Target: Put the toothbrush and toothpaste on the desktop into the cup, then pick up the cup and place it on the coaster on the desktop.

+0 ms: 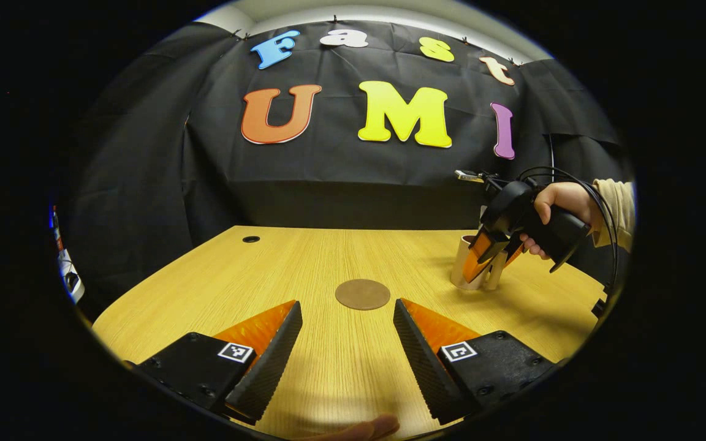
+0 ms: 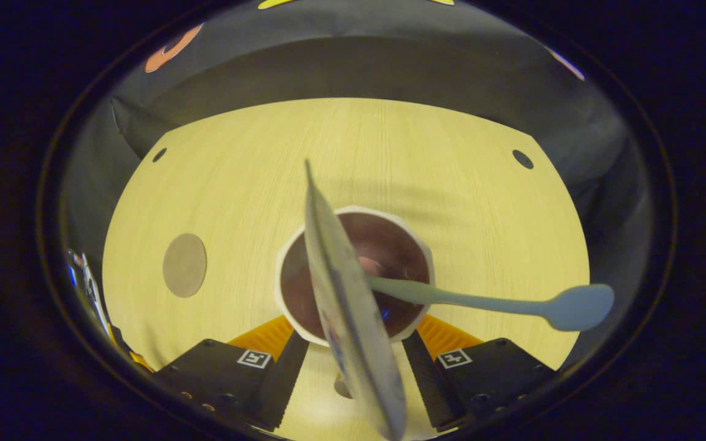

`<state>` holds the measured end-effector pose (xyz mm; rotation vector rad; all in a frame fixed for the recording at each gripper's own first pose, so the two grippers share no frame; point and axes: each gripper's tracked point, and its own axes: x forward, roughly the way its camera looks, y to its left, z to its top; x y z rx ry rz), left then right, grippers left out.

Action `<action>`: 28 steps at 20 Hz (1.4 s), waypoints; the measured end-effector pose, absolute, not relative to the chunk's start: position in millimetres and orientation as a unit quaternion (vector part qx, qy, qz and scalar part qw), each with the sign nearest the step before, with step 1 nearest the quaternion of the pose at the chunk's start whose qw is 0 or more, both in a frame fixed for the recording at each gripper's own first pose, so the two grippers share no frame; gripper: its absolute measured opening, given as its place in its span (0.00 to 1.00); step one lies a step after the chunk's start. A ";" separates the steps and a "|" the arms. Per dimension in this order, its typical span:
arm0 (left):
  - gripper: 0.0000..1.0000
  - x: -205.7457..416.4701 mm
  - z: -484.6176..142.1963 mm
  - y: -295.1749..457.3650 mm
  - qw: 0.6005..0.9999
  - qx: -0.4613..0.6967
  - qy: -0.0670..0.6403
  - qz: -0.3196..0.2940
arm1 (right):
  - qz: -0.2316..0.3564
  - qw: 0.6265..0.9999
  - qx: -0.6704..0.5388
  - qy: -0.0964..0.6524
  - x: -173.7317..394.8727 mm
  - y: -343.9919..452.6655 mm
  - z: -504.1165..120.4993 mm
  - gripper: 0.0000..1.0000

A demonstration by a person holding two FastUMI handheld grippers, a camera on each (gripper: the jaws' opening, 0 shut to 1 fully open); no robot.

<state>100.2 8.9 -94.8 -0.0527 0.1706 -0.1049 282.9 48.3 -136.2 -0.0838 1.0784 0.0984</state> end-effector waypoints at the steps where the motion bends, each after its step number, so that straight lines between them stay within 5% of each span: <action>1: 0.96 100.9 -96.7 10.8 0.995 -0.028 0.087 -0.050 | 0.045 0.856 -0.041 0.514 284.6 51.2 -140.9 0.80; 15: 0.95 102.2 -107.8 11.6 0.993 -0.044 0.101 -0.052 | 0.037 0.855 -0.069 0.513 276.6 52.8 -139.8 0.52; 16: 0.95 101.3 -107.2 13.0 0.993 -0.043 0.099 -0.051 | 0.041 0.854 -0.071 0.514 281.7 52.9 -146.3 0.28; 28: 0.95 91.1 -86.4 21.6 0.996 -0.038 0.062 -0.050 | 0.051 0.873 -0.059 0.482 269.4 58.6 -122.8 0.26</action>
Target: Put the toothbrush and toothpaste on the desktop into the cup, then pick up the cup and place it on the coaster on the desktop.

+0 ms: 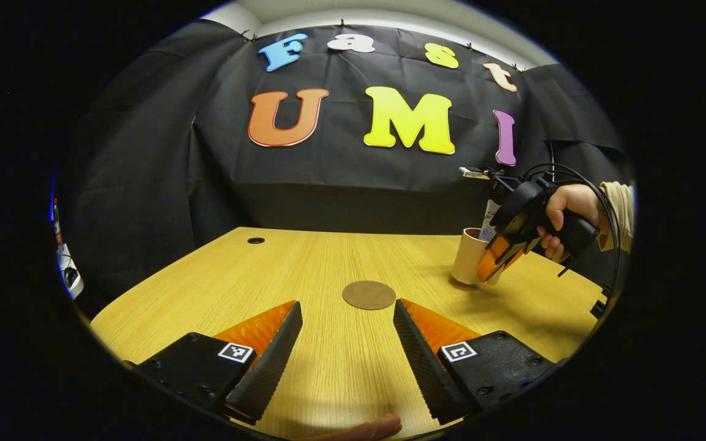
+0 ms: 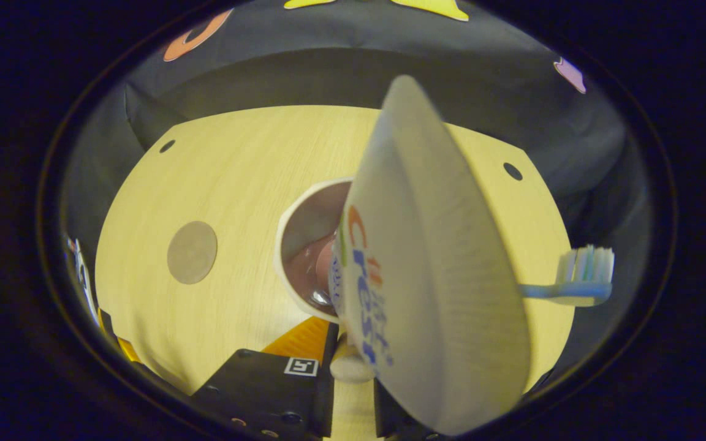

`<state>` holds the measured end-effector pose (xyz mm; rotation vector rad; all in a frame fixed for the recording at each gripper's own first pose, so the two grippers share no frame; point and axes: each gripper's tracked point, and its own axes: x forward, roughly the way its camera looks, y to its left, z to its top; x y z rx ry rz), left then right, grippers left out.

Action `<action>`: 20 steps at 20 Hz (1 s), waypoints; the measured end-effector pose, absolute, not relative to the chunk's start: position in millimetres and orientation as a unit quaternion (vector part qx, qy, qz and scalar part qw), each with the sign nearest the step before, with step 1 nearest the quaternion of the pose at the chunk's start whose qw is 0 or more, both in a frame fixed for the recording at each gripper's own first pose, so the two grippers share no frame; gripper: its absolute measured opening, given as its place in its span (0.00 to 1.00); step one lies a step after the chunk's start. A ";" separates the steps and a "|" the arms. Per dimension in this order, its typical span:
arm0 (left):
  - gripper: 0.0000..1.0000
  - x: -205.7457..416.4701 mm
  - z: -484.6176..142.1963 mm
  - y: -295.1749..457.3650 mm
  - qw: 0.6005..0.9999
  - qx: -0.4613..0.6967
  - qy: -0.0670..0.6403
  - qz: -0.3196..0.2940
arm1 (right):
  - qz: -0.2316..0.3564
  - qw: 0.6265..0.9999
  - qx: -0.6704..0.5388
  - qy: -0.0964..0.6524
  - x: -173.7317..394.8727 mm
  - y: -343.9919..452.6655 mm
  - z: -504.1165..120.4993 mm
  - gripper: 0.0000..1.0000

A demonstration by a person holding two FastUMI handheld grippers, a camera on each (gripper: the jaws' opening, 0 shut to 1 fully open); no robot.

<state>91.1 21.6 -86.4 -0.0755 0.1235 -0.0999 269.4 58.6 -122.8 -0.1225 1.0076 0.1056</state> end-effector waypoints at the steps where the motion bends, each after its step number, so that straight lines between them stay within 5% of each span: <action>1: 0.95 88.4 -86.5 22.4 0.996 -0.042 0.059 -0.052 | 0.058 0.874 -0.060 0.479 264.5 60.5 -115.1 0.27; 9: 0.95 67.4 -80.0 63.8 0.998 -0.046 0.028 -0.023 | 0.121 0.871 -0.097 0.465 243.7 134.9 -82.9 0.26; 20: 0.95 49.4 -99.0 120.6 0.998 -0.057 0.034 0.023 | 0.159 0.847 -0.143 0.486 243.9 238.5 -122.9 0.26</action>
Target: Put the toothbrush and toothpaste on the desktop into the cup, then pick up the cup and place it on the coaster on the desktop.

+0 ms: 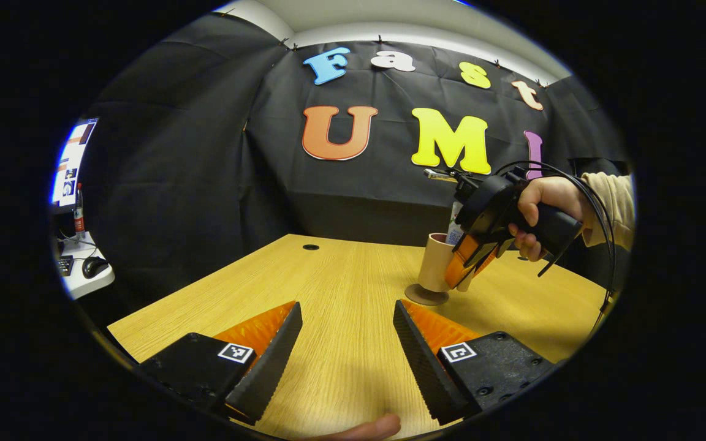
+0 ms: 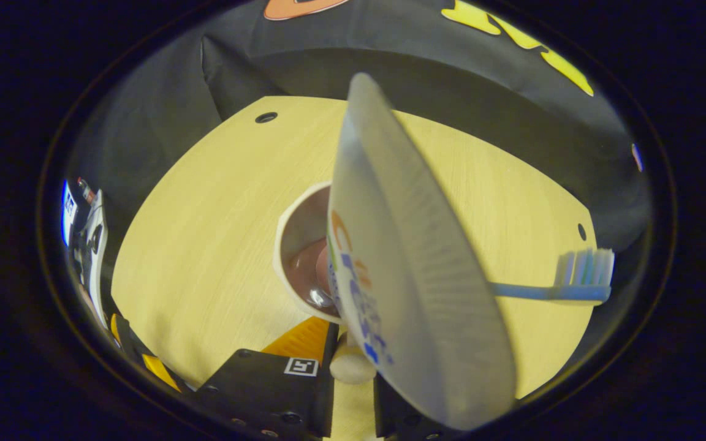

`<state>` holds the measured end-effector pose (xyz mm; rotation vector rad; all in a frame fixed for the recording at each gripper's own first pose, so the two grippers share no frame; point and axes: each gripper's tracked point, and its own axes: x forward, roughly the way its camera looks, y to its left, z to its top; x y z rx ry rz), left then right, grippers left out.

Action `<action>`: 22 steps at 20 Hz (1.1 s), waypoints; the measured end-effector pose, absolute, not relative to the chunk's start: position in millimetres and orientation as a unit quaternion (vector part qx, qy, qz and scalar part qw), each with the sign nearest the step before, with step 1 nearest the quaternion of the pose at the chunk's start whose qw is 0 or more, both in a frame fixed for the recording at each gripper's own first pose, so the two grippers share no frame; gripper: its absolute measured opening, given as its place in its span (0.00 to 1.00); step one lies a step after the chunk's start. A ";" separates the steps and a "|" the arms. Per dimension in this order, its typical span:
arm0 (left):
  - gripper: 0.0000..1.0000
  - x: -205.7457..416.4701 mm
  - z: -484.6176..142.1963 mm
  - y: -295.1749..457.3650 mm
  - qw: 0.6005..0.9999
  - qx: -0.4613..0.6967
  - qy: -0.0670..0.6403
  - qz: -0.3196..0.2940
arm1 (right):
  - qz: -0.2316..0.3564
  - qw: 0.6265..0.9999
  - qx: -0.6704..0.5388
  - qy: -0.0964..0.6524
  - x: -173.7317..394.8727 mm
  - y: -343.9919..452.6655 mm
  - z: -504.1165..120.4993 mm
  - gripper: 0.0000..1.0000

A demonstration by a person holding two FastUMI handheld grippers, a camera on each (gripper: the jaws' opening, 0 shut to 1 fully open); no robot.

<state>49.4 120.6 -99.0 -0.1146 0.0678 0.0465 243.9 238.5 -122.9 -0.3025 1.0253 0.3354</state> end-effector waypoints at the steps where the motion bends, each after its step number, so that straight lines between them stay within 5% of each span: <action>1: 0.95 50.3 -100.7 121.9 0.997 -0.059 0.035 0.024 | 0.159 0.846 -0.142 0.488 245.3 241.9 -125.9 0.26; 9: 0.95 41.8 -97.8 127.6 0.997 -0.052 0.034 0.042 | 0.169 0.845 -0.146 0.486 244.9 244.2 -129.8 0.27; 12: 0.95 35.1 -93.1 123.4 0.998 -0.042 0.032 0.043 | 0.183 0.858 -0.134 0.460 246.7 247.4 -121.3 0.42; 14: 0.95 30.6 -91.6 119.8 0.998 -0.041 0.034 0.043 | 0.193 0.870 -0.108 0.440 241.7 249.2 -105.7 0.72; 19: 0.95 18.9 -84.0 108.4 0.997 -0.043 0.043 0.045 | 0.206 0.899 -0.074 0.380 224.4 231.0 -85.3 0.97; 22: 0.95 9.5 -76.8 98.6 0.997 -0.037 0.042 0.047 | 0.208 0.916 -0.053 0.338 206.2 209.2 -70.4 0.99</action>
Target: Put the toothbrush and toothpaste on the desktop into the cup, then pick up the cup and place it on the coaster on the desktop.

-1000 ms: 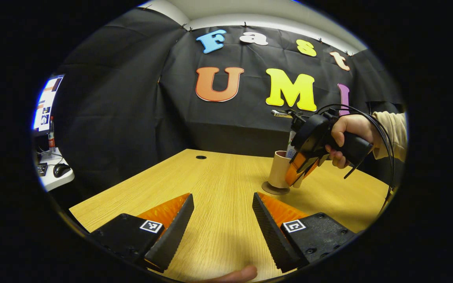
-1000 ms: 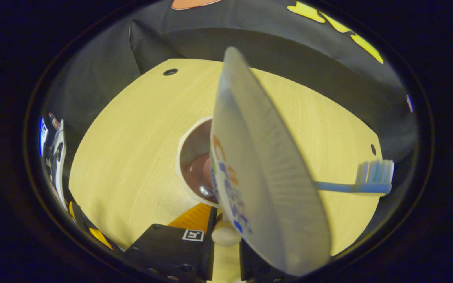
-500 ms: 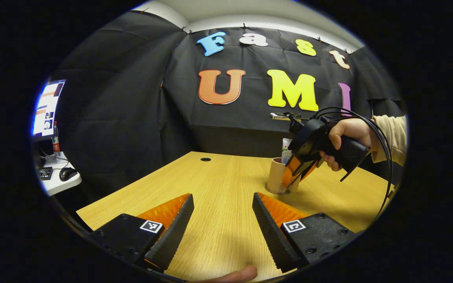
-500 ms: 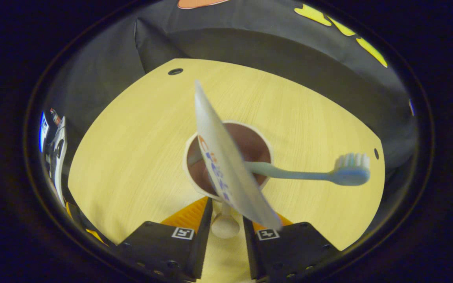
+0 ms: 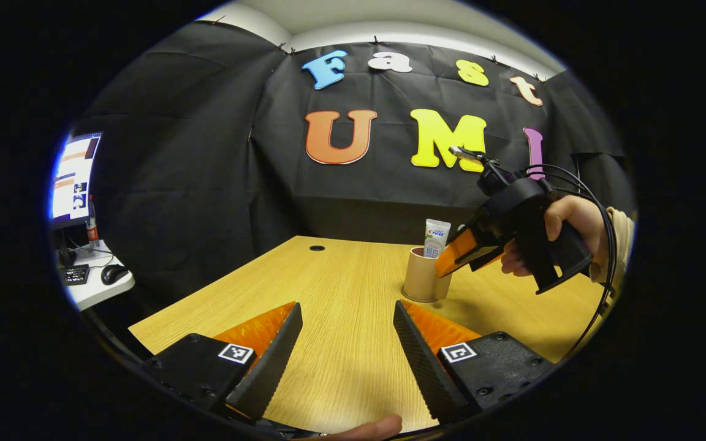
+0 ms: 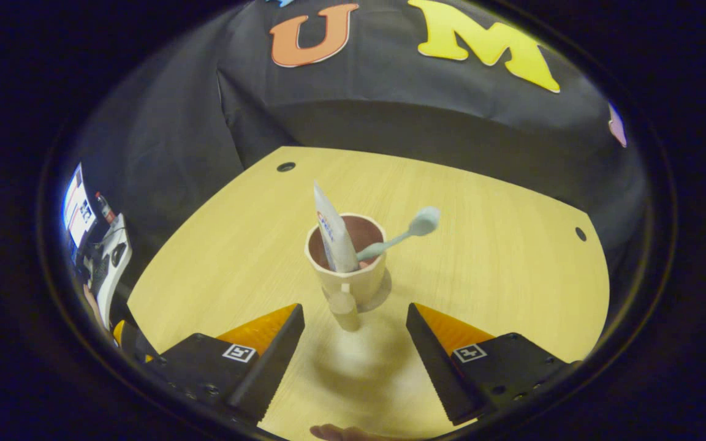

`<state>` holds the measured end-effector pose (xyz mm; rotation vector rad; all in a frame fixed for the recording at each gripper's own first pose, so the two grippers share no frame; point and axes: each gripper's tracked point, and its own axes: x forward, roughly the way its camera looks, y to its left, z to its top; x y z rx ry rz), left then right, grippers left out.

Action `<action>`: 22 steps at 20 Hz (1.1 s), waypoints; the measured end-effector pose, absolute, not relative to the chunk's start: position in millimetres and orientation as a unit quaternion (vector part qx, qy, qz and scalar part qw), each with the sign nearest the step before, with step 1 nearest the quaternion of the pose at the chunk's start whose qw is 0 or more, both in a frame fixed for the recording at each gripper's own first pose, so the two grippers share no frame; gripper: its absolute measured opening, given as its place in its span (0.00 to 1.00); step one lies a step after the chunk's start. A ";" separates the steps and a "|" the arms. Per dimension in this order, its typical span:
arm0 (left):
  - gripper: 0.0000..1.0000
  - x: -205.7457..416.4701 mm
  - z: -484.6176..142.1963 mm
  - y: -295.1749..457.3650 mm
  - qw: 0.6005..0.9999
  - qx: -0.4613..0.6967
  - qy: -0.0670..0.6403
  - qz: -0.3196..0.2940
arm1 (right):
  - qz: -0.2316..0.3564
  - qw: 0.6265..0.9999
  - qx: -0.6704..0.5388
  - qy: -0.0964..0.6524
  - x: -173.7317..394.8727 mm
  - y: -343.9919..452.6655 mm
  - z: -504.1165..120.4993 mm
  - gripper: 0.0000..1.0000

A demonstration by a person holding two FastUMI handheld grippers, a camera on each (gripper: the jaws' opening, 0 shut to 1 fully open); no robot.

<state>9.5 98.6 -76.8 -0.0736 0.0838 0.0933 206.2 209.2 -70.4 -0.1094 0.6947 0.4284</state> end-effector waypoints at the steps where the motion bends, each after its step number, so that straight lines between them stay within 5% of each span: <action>1: 0.95 5.8 -73.9 95.0 0.998 -0.031 0.041 0.048 | 0.209 0.923 -0.046 0.321 198.1 199.7 -64.7 0.99; 22: 0.95 -69.1 -6.4 -10.9 0.999 -0.039 -0.032 -0.011 | 0.084 0.996 -0.026 -0.006 -51.6 -13.9 6.2 0.99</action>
